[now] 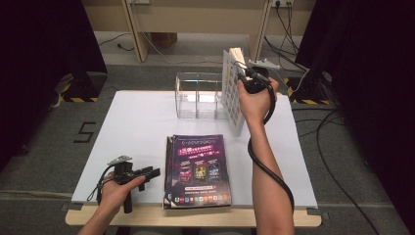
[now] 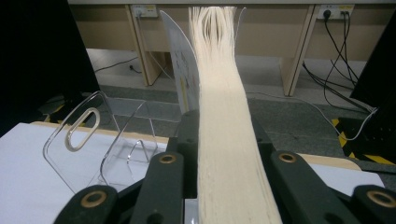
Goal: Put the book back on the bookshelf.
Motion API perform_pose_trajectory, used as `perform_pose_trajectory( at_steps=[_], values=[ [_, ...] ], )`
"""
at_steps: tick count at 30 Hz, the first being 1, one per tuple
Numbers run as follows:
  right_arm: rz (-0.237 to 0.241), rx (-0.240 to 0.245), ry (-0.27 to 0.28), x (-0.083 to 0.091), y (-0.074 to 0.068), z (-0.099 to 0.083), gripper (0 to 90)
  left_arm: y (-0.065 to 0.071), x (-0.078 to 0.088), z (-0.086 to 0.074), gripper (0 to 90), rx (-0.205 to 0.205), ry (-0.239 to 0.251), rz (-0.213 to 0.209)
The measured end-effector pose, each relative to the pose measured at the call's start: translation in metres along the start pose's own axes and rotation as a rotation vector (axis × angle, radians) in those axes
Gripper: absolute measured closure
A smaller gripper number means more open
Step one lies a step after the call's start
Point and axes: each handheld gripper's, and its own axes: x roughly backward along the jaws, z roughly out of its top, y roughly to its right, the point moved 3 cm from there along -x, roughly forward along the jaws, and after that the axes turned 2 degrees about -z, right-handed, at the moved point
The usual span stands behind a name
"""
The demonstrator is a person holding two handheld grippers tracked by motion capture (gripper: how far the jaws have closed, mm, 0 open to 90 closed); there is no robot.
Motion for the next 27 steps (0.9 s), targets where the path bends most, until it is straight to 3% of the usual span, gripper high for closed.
perform_pose_trajectory(
  at_steps=[10,27],
  values=[
    [-0.012,-0.008,-0.009,-0.019,-0.003,0.002,74.4,-0.002,0.001,0.001,52.9,0.0,0.004,0.008],
    [-0.036,-0.03,0.014,-0.03,0.003,0.007,74.4,-0.001,-0.001,-0.001,53.0,0.0,-0.003,0.008]
  ],
)
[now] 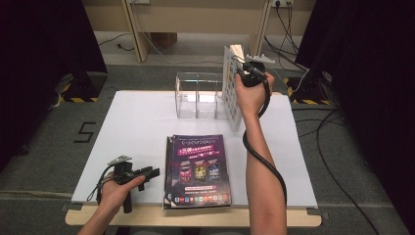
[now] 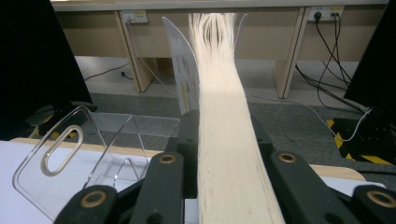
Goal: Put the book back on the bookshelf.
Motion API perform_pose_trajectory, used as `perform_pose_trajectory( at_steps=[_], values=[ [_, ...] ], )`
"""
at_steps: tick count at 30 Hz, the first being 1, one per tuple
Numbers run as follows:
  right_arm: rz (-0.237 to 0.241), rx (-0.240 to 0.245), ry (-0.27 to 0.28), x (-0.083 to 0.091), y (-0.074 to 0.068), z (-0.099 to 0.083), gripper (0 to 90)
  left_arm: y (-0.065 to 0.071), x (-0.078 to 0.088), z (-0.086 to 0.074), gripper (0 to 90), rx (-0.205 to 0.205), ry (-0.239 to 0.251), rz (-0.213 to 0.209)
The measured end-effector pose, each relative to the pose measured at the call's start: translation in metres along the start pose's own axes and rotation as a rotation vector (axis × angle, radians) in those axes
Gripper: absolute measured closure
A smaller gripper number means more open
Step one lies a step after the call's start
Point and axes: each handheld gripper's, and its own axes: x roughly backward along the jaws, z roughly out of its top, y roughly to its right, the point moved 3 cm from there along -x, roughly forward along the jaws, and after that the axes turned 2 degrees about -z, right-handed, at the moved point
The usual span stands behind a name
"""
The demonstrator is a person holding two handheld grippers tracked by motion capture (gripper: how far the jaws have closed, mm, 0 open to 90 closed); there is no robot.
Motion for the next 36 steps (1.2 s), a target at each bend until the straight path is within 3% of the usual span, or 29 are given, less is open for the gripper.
perform_pose_trajectory(
  at_steps=[12,20,36],
  values=[
    [-0.021,-0.016,-0.025,-0.015,0.001,-0.006,74.3,-0.001,0.001,0.0,53.0,0.004,0.002,-0.003],
    [-0.047,-0.013,-0.026,-0.013,-0.001,-0.013,73.6,0.0,0.0,0.0,53.0,0.008,0.002,-0.006],
    [-0.002,-0.009,-0.106,0.0,0.007,-0.011,66.6,0.004,0.001,0.0,52.8,-0.003,0.003,-0.012]
  ],
)
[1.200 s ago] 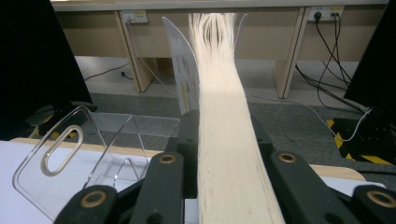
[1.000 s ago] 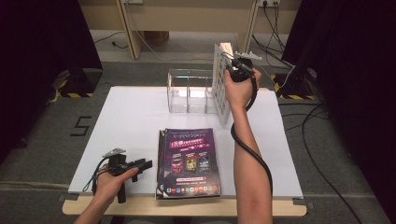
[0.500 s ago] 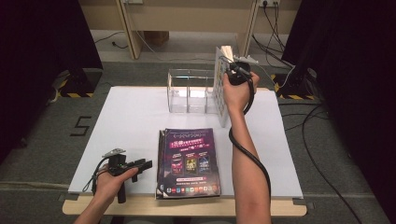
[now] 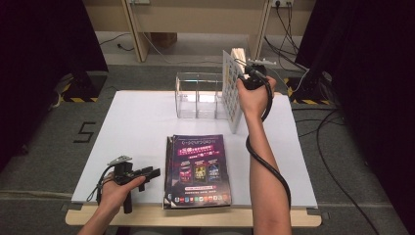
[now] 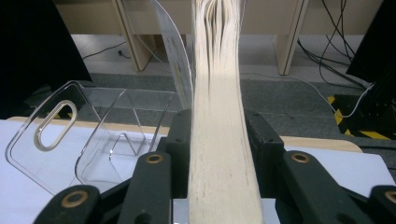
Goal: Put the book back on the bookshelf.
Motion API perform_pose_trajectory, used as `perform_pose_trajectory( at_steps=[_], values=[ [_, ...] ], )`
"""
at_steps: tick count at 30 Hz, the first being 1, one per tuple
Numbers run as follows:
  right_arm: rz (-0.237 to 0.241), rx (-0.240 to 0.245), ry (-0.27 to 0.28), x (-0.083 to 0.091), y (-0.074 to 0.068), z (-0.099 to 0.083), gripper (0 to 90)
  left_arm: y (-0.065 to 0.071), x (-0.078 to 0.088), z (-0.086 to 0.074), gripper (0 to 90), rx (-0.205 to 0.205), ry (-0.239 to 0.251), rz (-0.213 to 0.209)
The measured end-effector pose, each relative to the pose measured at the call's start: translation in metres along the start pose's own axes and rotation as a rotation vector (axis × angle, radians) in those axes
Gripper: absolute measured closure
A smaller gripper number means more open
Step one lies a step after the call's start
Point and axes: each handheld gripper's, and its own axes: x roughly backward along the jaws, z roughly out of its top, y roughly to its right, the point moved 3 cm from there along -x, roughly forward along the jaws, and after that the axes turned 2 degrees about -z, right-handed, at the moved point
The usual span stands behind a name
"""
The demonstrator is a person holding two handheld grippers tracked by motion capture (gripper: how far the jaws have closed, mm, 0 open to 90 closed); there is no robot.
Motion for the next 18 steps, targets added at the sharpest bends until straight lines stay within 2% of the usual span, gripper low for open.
perform_pose_trajectory(
  at_steps=[11,18],
  values=[
    [0.001,-0.003,-0.048,-0.009,0.0,0.006,66.2,-0.002,-0.002,-0.001,52.8,0.007,-0.006,0.004],
    [-0.004,0.003,-0.082,-0.014,-0.003,0.008,73.8,-0.002,-0.002,-0.001,52.7,0.007,-0.005,0.001]
  ],
)
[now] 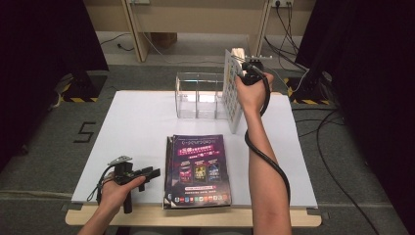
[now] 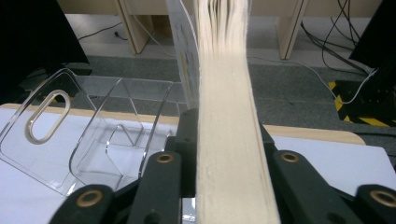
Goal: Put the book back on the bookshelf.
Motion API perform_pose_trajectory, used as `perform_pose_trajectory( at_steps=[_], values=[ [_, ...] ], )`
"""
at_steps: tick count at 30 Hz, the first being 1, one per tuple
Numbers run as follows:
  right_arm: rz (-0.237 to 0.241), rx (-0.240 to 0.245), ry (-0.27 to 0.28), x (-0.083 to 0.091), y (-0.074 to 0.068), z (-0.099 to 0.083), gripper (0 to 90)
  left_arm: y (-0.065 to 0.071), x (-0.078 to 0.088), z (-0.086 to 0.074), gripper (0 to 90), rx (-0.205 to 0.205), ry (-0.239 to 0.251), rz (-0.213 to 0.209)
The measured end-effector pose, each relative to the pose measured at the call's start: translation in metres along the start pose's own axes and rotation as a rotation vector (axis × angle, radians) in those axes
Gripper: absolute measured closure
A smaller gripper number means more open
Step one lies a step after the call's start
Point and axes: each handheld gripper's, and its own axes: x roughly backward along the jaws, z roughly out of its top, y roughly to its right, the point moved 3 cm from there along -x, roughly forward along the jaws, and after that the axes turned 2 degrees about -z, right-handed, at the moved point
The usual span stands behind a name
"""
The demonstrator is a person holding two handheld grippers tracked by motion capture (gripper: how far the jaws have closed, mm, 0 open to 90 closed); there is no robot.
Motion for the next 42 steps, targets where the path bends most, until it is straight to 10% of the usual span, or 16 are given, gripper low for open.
perform_pose_trajectory(
  at_steps=[42],
  values=[
    [-0.043,0.005,0.128,-0.018,-0.001,0.002,71.9,-0.002,0.0,-0.001,52.9,0.008,0.002,0.001]
  ],
)
